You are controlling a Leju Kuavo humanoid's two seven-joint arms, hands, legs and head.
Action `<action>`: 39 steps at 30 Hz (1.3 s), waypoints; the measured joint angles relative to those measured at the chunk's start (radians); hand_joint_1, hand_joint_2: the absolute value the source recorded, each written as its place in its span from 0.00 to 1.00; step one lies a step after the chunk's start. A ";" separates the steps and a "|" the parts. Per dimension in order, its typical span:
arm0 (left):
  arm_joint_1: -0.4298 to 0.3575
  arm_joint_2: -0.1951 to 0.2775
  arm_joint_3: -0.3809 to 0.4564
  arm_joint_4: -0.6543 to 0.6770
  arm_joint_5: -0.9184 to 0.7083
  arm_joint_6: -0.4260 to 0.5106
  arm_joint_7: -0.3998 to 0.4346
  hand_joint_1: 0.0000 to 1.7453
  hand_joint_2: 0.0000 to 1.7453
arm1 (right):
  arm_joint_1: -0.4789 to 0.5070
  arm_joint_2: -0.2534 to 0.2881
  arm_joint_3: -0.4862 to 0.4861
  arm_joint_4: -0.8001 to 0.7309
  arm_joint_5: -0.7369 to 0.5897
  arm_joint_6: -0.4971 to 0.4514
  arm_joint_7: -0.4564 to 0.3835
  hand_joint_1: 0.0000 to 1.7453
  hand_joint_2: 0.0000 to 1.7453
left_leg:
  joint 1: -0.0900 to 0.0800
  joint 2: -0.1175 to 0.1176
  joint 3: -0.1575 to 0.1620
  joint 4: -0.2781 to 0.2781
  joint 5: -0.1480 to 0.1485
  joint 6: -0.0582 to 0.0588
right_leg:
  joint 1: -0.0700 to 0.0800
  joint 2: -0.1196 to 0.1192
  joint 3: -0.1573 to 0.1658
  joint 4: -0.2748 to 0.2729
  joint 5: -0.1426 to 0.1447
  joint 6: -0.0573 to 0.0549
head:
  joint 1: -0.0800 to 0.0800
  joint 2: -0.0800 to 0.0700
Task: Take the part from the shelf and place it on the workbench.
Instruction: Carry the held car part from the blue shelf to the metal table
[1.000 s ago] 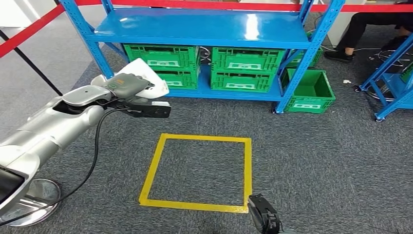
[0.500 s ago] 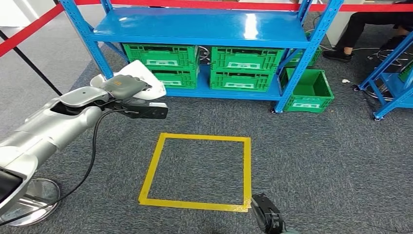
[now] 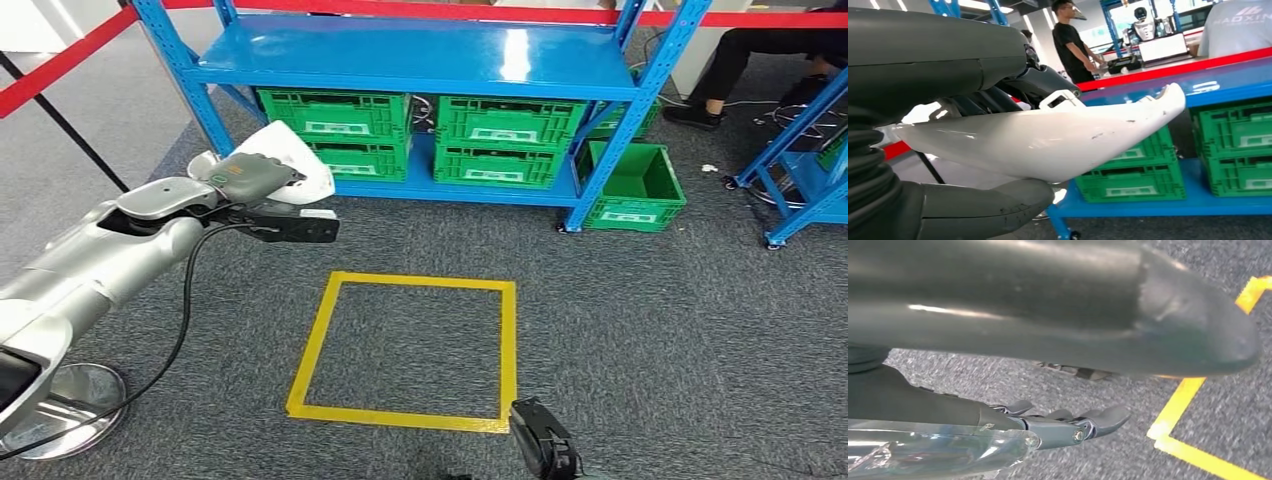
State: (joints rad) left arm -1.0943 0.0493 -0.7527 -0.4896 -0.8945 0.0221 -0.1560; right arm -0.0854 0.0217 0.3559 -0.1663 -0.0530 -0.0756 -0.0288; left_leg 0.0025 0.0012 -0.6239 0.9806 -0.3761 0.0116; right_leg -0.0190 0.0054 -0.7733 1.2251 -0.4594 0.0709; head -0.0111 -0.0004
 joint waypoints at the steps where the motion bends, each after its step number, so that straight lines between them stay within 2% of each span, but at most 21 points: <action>1: 0.004 0.000 -0.001 0.000 0.000 0.000 0.000 1.00 1.00 | 0.001 0.000 0.000 0.000 0.000 0.000 0.000 0.00 0.00 | 0.000 0.000 -0.001 0.000 0.001 -0.001 | -0.001 0.000 -0.016 0.052 -0.023 0.002 | 0.000 0.000; 2: 0.008 0.000 -0.001 0.000 0.000 0.000 0.000 1.00 1.00 | 0.001 0.000 0.000 0.000 0.000 0.000 0.000 0.00 0.00 | 0.001 -0.001 -0.002 0.000 0.002 -0.003 | -0.002 0.000 -0.017 0.073 -0.030 0.004 | 0.000 0.000; 3: 0.011 0.000 -0.002 0.000 0.000 0.000 0.000 1.00 1.00 | 0.001 0.000 0.000 0.000 0.000 0.000 0.000 0.00 0.00 | 0.002 -0.002 -0.003 0.001 0.003 -0.006 | -0.003 0.000 0.004 0.049 -0.019 0.005 | 0.000 0.000; 5: 0.013 0.000 -0.002 0.000 0.000 0.000 0.000 1.00 1.00 | 0.000 0.000 0.000 0.000 0.000 0.000 0.000 0.00 0.00 | 0.006 -0.004 -0.005 0.006 0.003 -0.016 | -0.006 0.000 0.086 -0.079 0.021 0.008 | 0.000 0.000; 7: 0.011 0.002 -0.001 0.000 0.000 0.000 0.000 1.00 1.00 | -0.002 0.001 0.000 0.000 0.000 0.001 0.000 0.00 0.00 | 0.005 -0.006 -0.009 0.012 0.003 -0.030 | -0.006 0.006 0.144 -0.173 0.040 0.000 | -0.001 0.000; 10: 0.010 0.002 -0.001 0.000 0.000 0.000 0.000 1.00 1.00 | -0.002 0.001 0.000 0.000 0.000 0.002 0.000 0.00 0.00 | 0.005 -0.007 -0.012 0.008 0.011 -0.048 | -0.001 0.010 0.148 -0.183 0.045 -0.026 | -0.003 0.000; 12: 0.010 0.003 0.000 0.000 0.000 0.000 0.000 1.00 1.00 | -0.002 0.001 -0.001 0.000 0.000 0.002 0.000 0.00 0.00 | 0.007 -0.007 -0.023 0.031 -0.009 -0.057 | -0.003 0.008 0.146 -0.187 0.051 -0.040 | -0.003 0.000; 13: 0.009 0.003 0.000 0.000 0.001 0.000 0.000 1.00 1.00 | -0.002 0.001 -0.001 0.000 0.000 0.002 0.000 0.00 0.00 | 0.008 -0.007 -0.039 0.069 -0.036 -0.061 | -0.005 0.007 0.145 -0.189 0.053 -0.046 | -0.003 0.000; 15: 0.010 0.003 -0.001 0.000 0.001 -0.001 0.000 1.00 1.00 | -0.001 0.001 -0.001 0.000 0.000 0.003 0.002 0.00 0.00 | 0.008 -0.007 -0.099 0.203 -0.109 -0.067 | -0.005 0.006 0.140 -0.189 0.057 -0.051 | -0.004 0.000; 17: 0.013 0.003 -0.001 0.000 0.001 -0.002 0.000 1.00 1.00 | 0.000 0.001 -0.001 0.000 0.000 0.004 0.004 0.00 0.00 | 0.008 -0.007 -0.140 0.299 -0.142 -0.070 | -0.005 0.004 0.135 -0.189 0.060 -0.051 | -0.004 0.000; 19: 0.015 0.003 -0.002 0.000 0.001 -0.002 0.000 1.00 1.00 | 0.000 0.001 -0.001 0.000 0.000 0.004 0.006 0.00 0.00 | 0.009 -0.006 -0.106 0.249 -0.106 -0.068 | -0.007 0.002 0.131 -0.189 0.064 -0.047 | -0.004 0.000; 21: 0.011 0.002 -0.002 0.000 0.001 -0.001 0.000 1.00 1.00 | -0.001 0.001 -0.002 0.000 0.000 0.004 0.006 0.00 0.00 | 0.010 -0.003 -0.025 0.114 -0.056 -0.068 | -0.007 0.001 0.129 -0.187 0.066 -0.038 | -0.004 0.000; 23: 0.007 0.000 -0.002 0.000 0.001 -0.001 0.000 1.00 1.00 | -0.002 0.000 -0.003 0.000 0.000 0.004 0.007 0.00 0.00 | 0.009 -0.004 0.019 0.033 -0.041 -0.060 | -0.004 0.000 0.126 -0.188 0.070 -0.025 | -0.003 0.000; 27: 0.007 0.000 -0.002 0.000 0.002 -0.001 0.000 1.00 1.00 | 0.000 0.000 -0.003 0.000 0.003 0.004 0.007 0.00 0.00 | 0.007 -0.009 0.016 0.021 -0.033 -0.028 | -0.006 -0.001 0.118 -0.186 0.068 -0.002 | 0.002 0.000; 29: 0.007 0.000 -0.002 0.000 0.002 -0.001 0.000 1.00 1.00 | 0.000 0.000 -0.003 0.000 0.005 0.004 0.007 0.00 0.00 | 0.008 -0.010 0.015 0.019 -0.029 -0.017 | -0.005 -0.001 0.078 -0.098 0.016 0.002 | 0.008 0.000; 31: 0.010 0.000 -0.002 0.000 0.003 -0.001 0.000 1.00 1.00 | 0.000 0.000 -0.003 0.000 0.006 0.004 0.006 0.00 0.00 | 0.004 -0.013 0.014 0.020 -0.028 -0.011 | -0.002 -0.001 0.015 0.039 -0.044 0.002 | 0.012 0.000; 33: 0.013 0.000 -0.002 0.000 0.003 -0.001 0.000 1.00 1.00 | 0.001 0.000 -0.003 0.000 0.007 0.004 0.006 0.00 0.00 | -0.001 -0.016 0.013 0.020 -0.028 -0.009 | 0.001 -0.001 -0.007 0.087 -0.048 -0.003 | 0.013 0.000; 34: 0.014 0.000 -0.003 0.000 0.003 -0.001 0.000 1.00 1.00 | 0.001 0.000 -0.003 0.000 0.007 0.004 0.006 0.00 0.00 | -0.002 -0.018 0.013 0.020 -0.028 -0.009 | 0.003 -0.001 0.012 0.049 -0.024 -0.007 | 0.012 0.000; 36: 0.013 0.000 -0.002 0.000 0.003 -0.001 0.000 1.00 1.00 | 0.000 0.000 -0.003 0.000 0.008 0.004 0.006 0.00 0.00 | -0.005 -0.021 0.013 0.021 -0.029 -0.010 | 0.008 0.001 0.085 -0.088 0.034 -0.019 | 0.012 0.000; 37: 0.012 0.000 -0.002 0.000 0.004 -0.001 0.000 1.00 1.00 | 0.000 0.000 -0.003 0.000 0.008 0.004 0.006 0.00 0.00 | -0.007 -0.022 0.012 0.022 -0.029 -0.013 | 0.010 0.002 0.115 -0.144 0.050 -0.023 | 0.012 0.000; 39: 0.011 0.002 -0.002 0.000 0.006 -0.001 -0.001 1.00 1.00 | 0.000 0.000 -0.004 0.000 0.008 0.005 0.006 0.00 0.00 | -0.011 -0.023 0.007 0.024 -0.028 -0.015 | 0.011 0.003 0.139 -0.192 0.057 -0.025 | 0.011 0.000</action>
State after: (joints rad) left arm -1.0828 0.0508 -0.7549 -0.4894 -0.8888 0.0215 -0.1566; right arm -0.0857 0.0218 0.3524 -0.1663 -0.0448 -0.0708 -0.0227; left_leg -0.0083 -0.0219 -0.6166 1.0041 -0.4037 -0.0036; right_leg -0.0078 0.0083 -0.6346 1.0335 -0.4020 0.0456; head 0.0002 -0.0001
